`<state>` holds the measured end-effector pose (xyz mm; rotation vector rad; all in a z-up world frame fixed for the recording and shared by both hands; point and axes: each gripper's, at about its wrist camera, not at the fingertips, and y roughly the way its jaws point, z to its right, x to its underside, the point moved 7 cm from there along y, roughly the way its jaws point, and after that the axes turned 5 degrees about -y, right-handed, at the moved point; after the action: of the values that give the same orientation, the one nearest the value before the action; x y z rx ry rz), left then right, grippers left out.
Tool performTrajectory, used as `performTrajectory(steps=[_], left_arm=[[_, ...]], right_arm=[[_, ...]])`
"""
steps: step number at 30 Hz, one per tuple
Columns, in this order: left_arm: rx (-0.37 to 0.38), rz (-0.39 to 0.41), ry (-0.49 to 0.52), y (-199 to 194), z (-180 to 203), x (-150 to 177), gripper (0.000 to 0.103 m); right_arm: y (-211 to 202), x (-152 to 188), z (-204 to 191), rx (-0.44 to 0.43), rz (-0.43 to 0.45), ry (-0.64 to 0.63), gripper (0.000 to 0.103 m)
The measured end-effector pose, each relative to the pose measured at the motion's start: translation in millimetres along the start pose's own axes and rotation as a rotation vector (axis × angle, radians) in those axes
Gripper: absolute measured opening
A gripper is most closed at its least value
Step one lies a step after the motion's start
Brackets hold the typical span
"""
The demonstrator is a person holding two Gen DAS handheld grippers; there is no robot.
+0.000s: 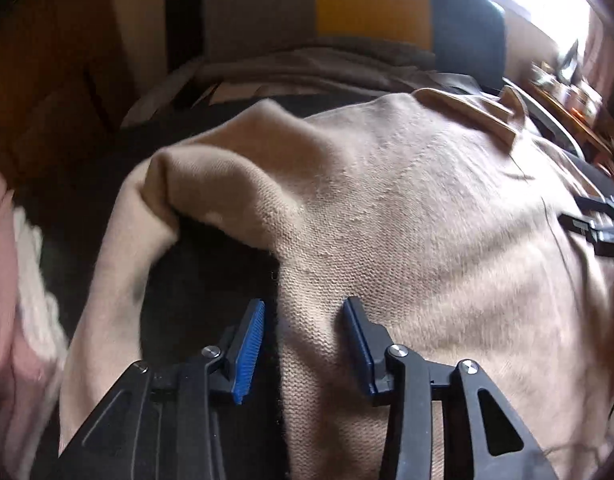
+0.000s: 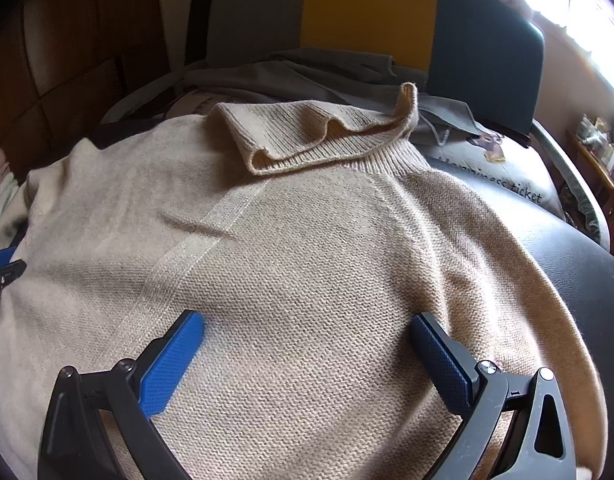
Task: Fold clothes
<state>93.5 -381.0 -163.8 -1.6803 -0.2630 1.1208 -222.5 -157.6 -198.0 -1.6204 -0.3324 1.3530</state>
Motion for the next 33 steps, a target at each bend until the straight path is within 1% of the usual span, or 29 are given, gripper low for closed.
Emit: performTrajectory(steps=[1, 4, 7, 8, 9, 11, 12, 14, 16, 19, 20, 22, 23, 25, 27, 28, 31, 33], left_arm=[[-0.033, -0.006, -0.008, -4, -1, 1, 0.042], [-0.06, 0.041, -0.007, -26, 14, 4, 0.04], [0.01, 0.118, 0.033, -54, 44, 7, 0.041], [0.027, 0.137, 0.053, -60, 54, 9, 0.041], [0.048, 0.142, 0.078, -62, 66, 8, 0.041], [0.089, 0.137, 0.125, -61, 91, 9, 0.041], [0.105, 0.129, 0.144, -59, 102, 12, 0.041], [0.138, 0.112, 0.184, -56, 123, 18, 0.041], [0.161, 0.103, 0.215, -57, 139, 26, 0.041], [0.204, 0.097, 0.259, -56, 164, 38, 0.041], [0.218, 0.092, 0.277, -54, 172, 41, 0.041], [0.242, 0.054, 0.3, -49, 183, 51, 0.042], [0.245, 0.03, 0.303, -45, 186, 56, 0.042], [0.22, 0.05, 0.332, -42, 190, 62, 0.044], [0.197, 0.065, 0.361, -42, 194, 66, 0.044], [0.197, 0.067, 0.361, -42, 194, 67, 0.044], [0.215, 0.056, 0.35, -41, 193, 66, 0.044], [0.225, 0.041, 0.341, -39, 193, 65, 0.044]], right_arm=[[-2, 0, -4, 0.005, -0.003, 0.005, 0.103], [-12, 4, -9, 0.011, -0.012, 0.049, 0.103], [-54, 16, -11, -0.018, 0.073, 0.098, 0.103], [-75, 26, -11, -0.04, 0.105, 0.119, 0.103], [-99, 40, -11, -0.085, 0.135, 0.146, 0.103], [-136, 69, -12, -0.186, 0.155, 0.199, 0.103], [-152, 86, -11, -0.22, 0.148, 0.226, 0.103], [-182, 127, -8, -0.245, 0.125, 0.289, 0.103], [-206, 169, 2, -0.226, 0.086, 0.36, 0.103], [-220, 223, 18, -0.188, 0.002, 0.447, 0.103], [-221, 233, 23, -0.167, -0.019, 0.457, 0.103], [-217, 253, 34, -0.114, -0.073, 0.468, 0.103], [-216, 255, 42, -0.091, -0.08, 0.461, 0.103], [-213, 258, 60, -0.043, -0.093, 0.449, 0.103], [-205, 259, 88, 0.014, -0.111, 0.437, 0.103], [-201, 259, 103, 0.047, -0.123, 0.428, 0.103], [-186, 258, 156, 0.168, -0.185, 0.383, 0.103], [-178, 257, 200, 0.211, -0.204, 0.425, 0.103]])
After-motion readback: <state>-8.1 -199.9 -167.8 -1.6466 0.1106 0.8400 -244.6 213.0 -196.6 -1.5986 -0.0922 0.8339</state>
